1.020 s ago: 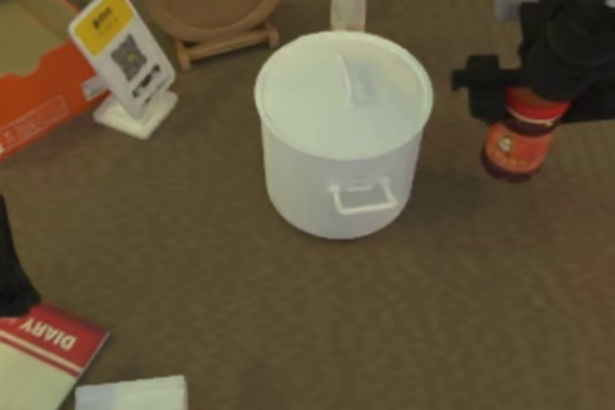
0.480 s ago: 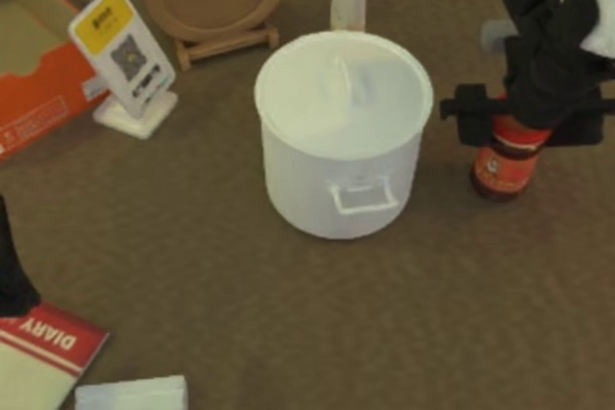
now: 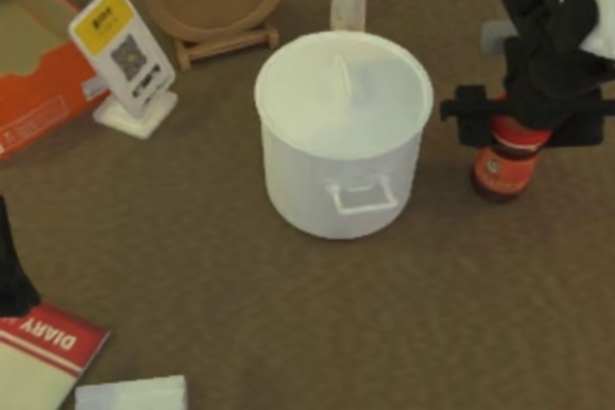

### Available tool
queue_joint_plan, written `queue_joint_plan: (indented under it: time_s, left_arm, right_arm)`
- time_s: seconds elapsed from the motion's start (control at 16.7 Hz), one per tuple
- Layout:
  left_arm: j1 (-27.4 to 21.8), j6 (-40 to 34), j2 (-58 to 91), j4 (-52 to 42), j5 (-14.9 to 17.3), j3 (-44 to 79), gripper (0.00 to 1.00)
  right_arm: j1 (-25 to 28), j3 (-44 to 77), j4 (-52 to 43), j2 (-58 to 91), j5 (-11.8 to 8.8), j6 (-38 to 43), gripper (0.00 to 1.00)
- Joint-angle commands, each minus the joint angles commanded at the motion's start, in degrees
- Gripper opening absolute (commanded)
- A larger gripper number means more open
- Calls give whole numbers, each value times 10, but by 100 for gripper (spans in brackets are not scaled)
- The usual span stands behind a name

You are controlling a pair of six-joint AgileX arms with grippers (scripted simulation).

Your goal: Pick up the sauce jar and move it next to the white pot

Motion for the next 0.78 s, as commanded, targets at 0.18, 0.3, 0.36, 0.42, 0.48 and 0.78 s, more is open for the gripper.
queue_joint_plan:
  time_s: [0.18,0.3,0.36,0.42,0.48,0.78]
  left_arm:
    - [0,0,0,0,0,0,100]
    - [0,0,0,0,0,0,100]
    - [0,0,0,0,0,0,100]
    - [0,0,0,0,0,0,100]
    - [0,0,0,0,0,0,100]
    - [0,0,0,0,0,0,100]
  right_arm:
    - [0,0,0,0,0,0,68]
    - [0,0,0,0,0,0,83]
    - [0,0,0,0,0,0,90]
    - [0,0,0,0,0,0,98]
    - [0,0,0,0,0,0,100]
    - [0,0,0,0,0,0,100]
